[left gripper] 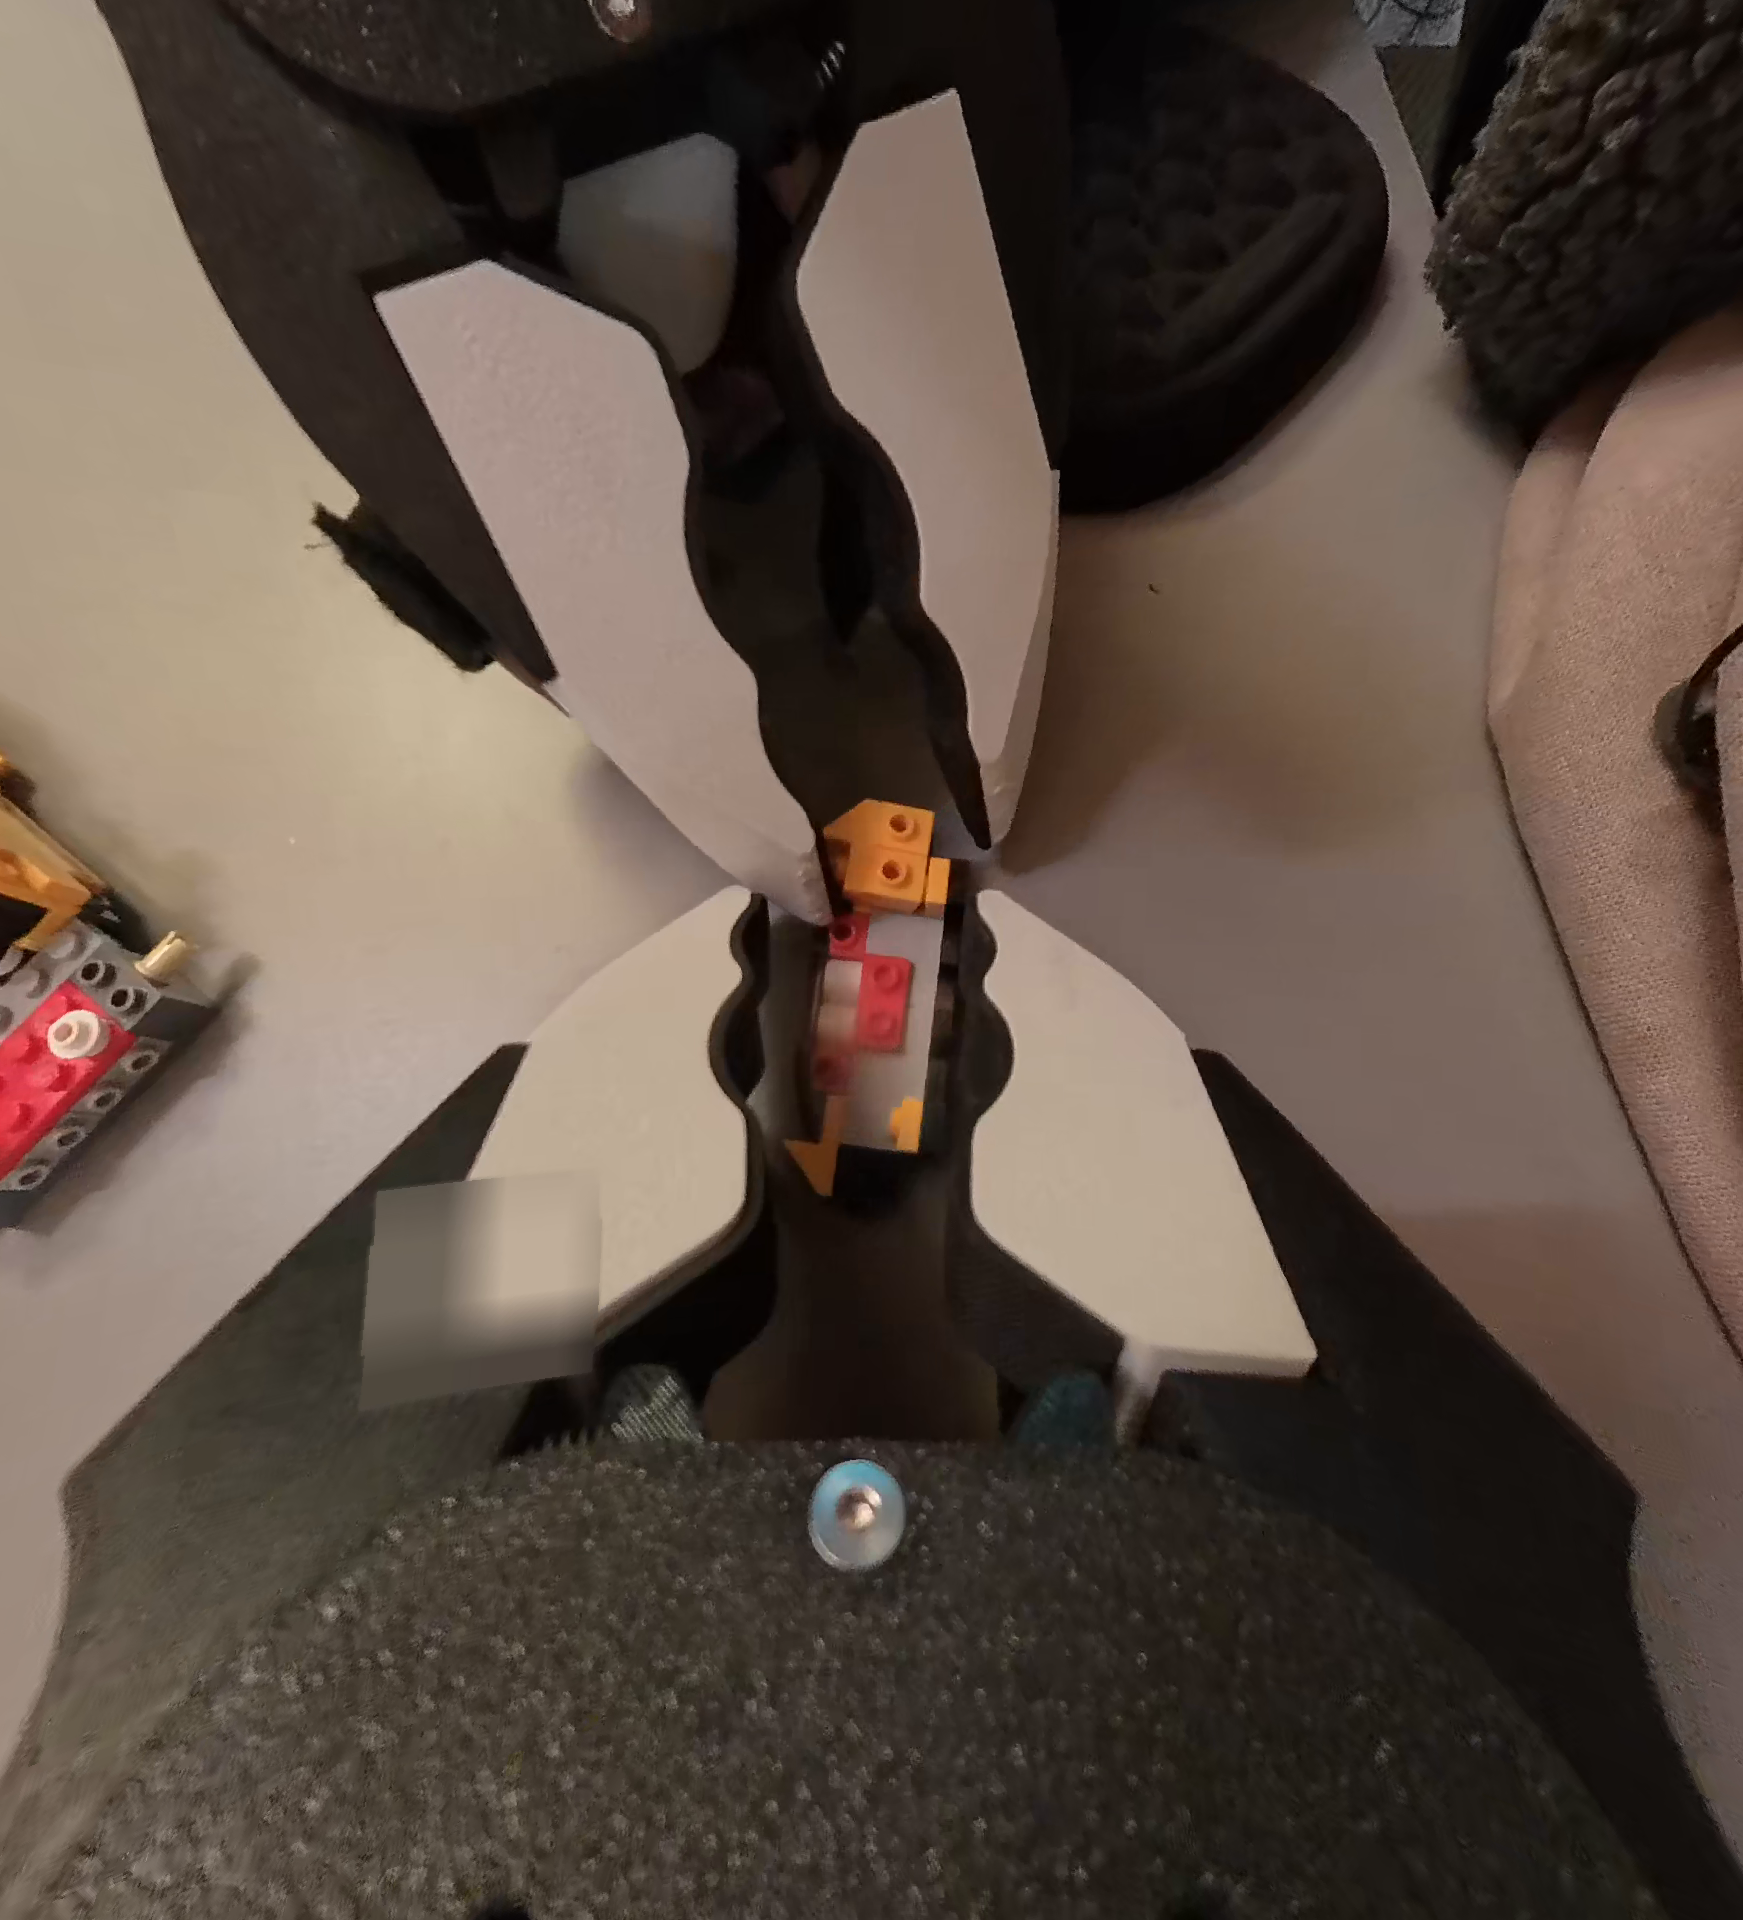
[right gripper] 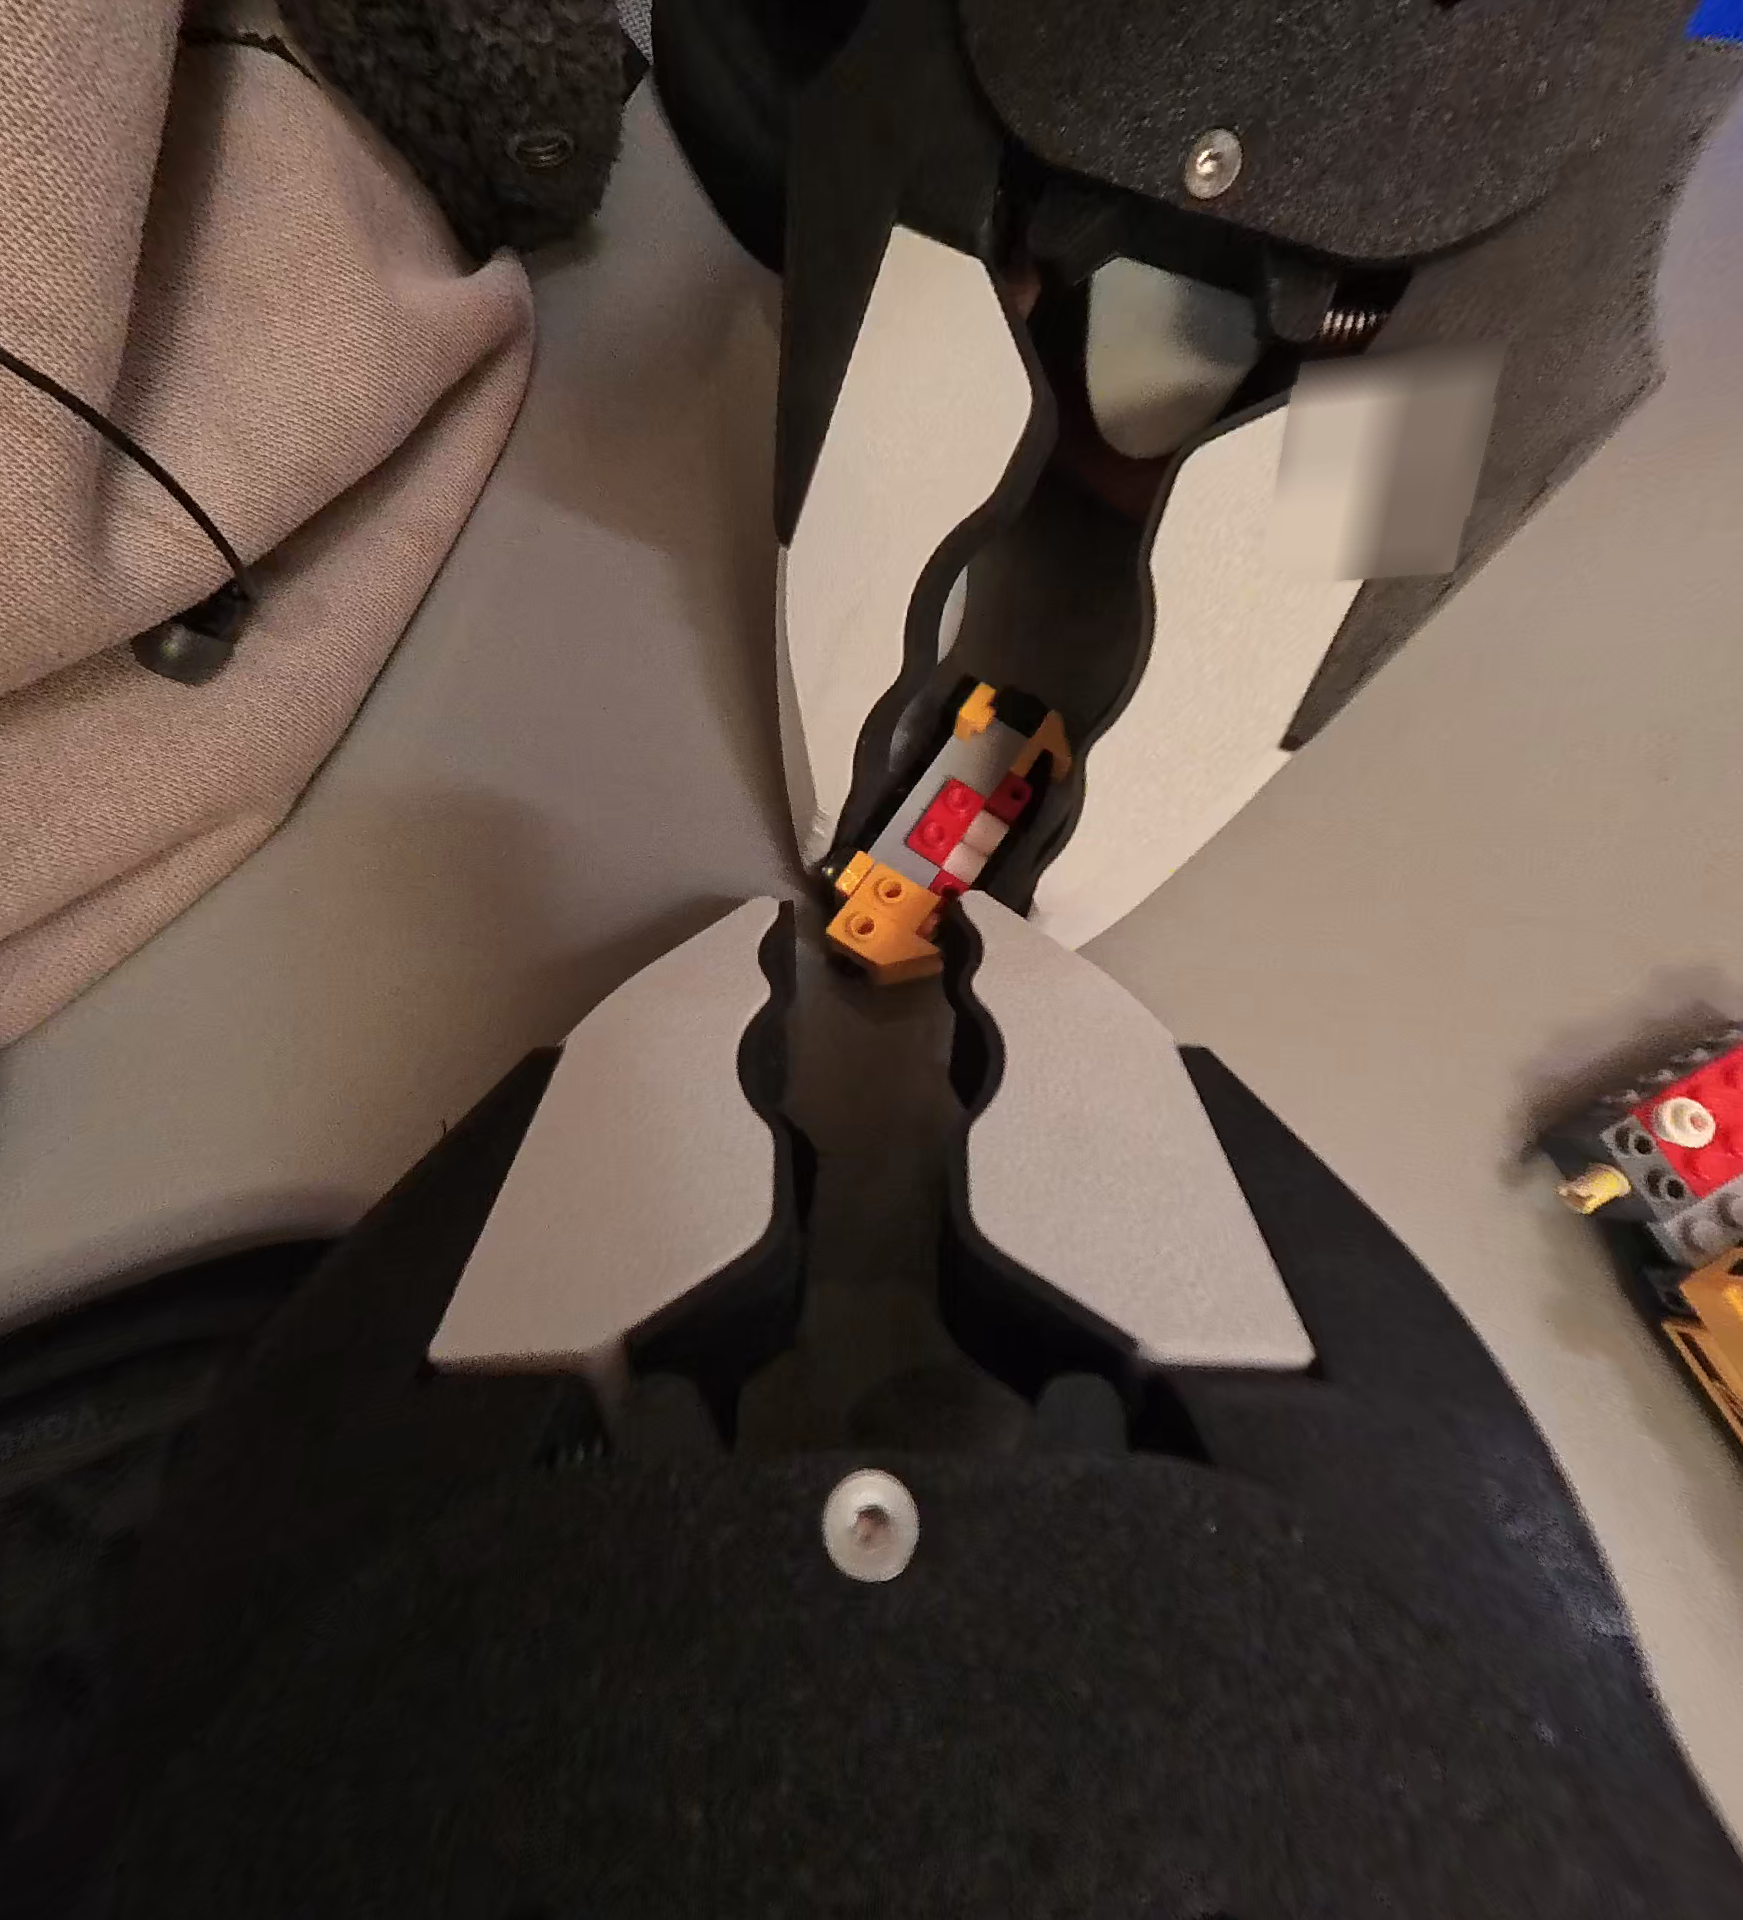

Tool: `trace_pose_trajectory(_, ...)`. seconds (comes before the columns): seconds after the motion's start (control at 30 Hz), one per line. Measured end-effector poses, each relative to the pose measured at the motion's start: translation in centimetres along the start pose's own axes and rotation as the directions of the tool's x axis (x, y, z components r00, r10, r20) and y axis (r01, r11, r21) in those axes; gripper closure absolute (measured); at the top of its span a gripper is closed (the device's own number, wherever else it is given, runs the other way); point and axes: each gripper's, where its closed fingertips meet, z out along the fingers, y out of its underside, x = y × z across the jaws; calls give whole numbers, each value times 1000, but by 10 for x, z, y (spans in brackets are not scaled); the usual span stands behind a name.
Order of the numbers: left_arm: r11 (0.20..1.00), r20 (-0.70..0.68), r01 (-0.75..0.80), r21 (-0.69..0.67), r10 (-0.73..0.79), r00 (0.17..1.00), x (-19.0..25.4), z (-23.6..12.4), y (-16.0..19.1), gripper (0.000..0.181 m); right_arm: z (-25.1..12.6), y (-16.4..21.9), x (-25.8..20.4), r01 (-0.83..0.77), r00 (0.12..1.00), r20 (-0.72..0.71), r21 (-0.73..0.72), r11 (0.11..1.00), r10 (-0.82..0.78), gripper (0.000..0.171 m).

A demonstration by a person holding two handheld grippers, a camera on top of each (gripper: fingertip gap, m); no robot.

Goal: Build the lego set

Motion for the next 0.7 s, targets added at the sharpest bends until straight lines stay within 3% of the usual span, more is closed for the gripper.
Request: trace_pose_trajectory(0.7, 1000, 83, 12, 19, -13, 996, -6, -7, 0, 143, -5, 0, 7, -121, 987, -105, 8, 993, 121, 128)
